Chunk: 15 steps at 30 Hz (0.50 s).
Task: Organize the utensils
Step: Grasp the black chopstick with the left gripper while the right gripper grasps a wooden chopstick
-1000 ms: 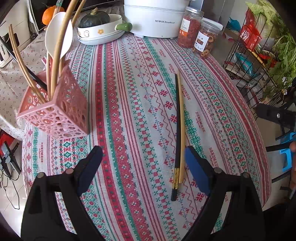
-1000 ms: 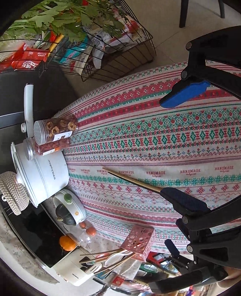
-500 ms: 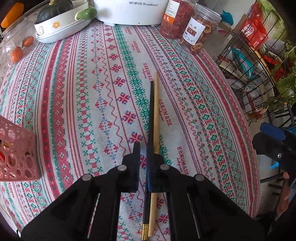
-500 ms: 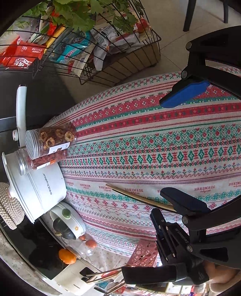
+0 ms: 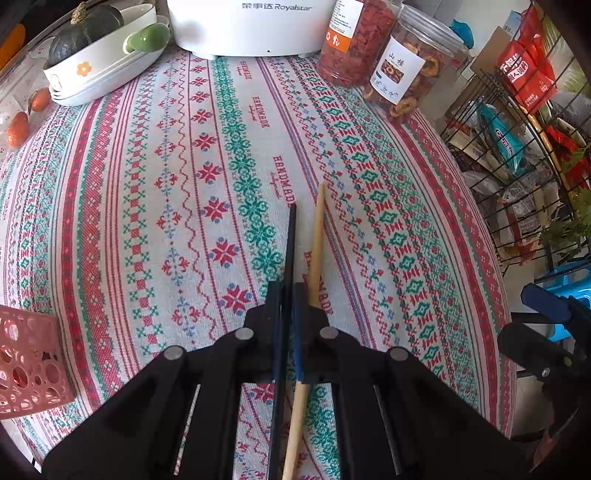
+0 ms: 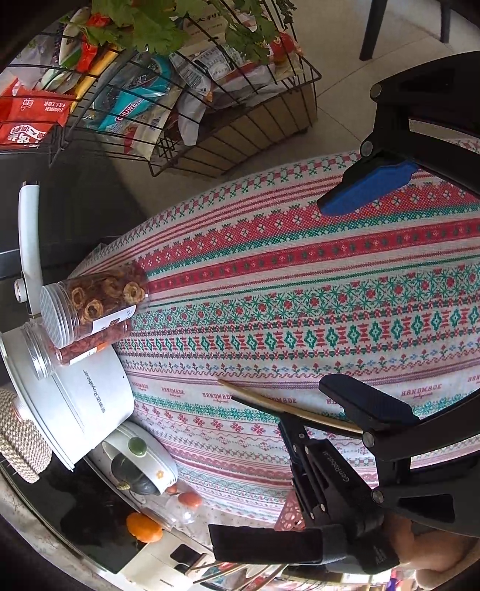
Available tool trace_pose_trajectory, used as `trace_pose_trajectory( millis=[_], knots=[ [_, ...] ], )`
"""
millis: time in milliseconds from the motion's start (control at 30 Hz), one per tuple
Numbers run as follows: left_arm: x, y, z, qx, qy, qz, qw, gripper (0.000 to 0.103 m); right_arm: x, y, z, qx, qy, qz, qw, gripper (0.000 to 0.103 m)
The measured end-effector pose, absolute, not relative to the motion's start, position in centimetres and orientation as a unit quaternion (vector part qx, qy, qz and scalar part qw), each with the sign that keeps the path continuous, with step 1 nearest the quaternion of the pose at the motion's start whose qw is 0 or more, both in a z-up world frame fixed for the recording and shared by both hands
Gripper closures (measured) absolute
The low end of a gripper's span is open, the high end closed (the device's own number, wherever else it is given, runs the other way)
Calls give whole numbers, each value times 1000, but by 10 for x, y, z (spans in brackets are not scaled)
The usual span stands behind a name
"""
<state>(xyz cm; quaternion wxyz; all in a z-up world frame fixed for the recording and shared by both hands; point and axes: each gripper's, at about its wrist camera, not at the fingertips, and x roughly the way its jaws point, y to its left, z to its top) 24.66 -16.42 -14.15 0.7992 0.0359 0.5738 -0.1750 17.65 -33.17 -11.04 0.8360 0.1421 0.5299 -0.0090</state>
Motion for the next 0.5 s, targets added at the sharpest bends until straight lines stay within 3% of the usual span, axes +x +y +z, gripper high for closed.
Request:
trace_pose_trajectory(
  millis=[267,500],
  knots=[
    [233,-168,-137,65,558,-168,810,97,176,-328,-109,141,530,-8,836,14],
    [186,-137,-100,59,517,-206,829,97,180,-318,-110,151,534,-1,832,14]
  ],
)
